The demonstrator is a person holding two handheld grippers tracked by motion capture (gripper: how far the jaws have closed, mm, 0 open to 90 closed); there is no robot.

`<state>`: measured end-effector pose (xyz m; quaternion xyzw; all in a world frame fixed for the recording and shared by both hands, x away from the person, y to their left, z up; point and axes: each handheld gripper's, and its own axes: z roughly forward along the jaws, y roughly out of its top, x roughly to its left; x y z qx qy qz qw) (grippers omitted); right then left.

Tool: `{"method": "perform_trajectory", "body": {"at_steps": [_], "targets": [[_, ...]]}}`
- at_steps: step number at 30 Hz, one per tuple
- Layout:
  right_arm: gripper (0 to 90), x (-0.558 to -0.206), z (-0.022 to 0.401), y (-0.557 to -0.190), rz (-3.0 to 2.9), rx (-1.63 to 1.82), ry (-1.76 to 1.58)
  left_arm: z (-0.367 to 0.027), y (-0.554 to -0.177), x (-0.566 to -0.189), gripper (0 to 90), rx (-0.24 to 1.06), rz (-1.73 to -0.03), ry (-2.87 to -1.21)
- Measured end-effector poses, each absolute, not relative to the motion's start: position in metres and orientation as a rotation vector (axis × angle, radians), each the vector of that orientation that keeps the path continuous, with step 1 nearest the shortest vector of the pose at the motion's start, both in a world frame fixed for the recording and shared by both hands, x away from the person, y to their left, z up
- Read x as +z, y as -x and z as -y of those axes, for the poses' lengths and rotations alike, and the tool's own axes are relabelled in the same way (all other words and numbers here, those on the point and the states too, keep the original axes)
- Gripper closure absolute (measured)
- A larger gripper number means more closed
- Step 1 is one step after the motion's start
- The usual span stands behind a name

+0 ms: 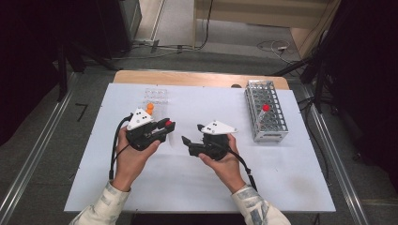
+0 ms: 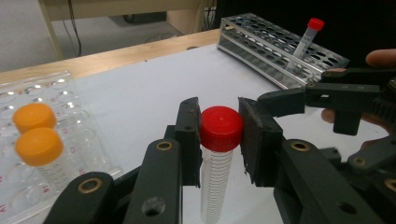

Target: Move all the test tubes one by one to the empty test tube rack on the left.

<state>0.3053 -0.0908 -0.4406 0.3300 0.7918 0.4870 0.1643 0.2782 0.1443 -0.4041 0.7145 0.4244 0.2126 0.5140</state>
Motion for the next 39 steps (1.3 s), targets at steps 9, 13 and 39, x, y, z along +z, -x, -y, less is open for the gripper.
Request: {"method": "perform_trajectory", "body": {"at_steps": [9,13,39], "targets": [[27.3,-0.442,0.12,-0.306,-2.229,1.347,-0.974,-0.17,-0.268,-0.397,70.8,0.542,-1.069,-1.67],[26.5,-0.443,0.126,-0.305,-2.23,1.341,-0.981,-0.184,-0.267,-0.396,70.9,0.567,-1.122,-1.645],[22.2,-0.445,0.152,-0.305,-2.201,1.336,-1.034,-0.221,-0.296,-0.373,70.9,0.677,-1.231,-1.565]]}}
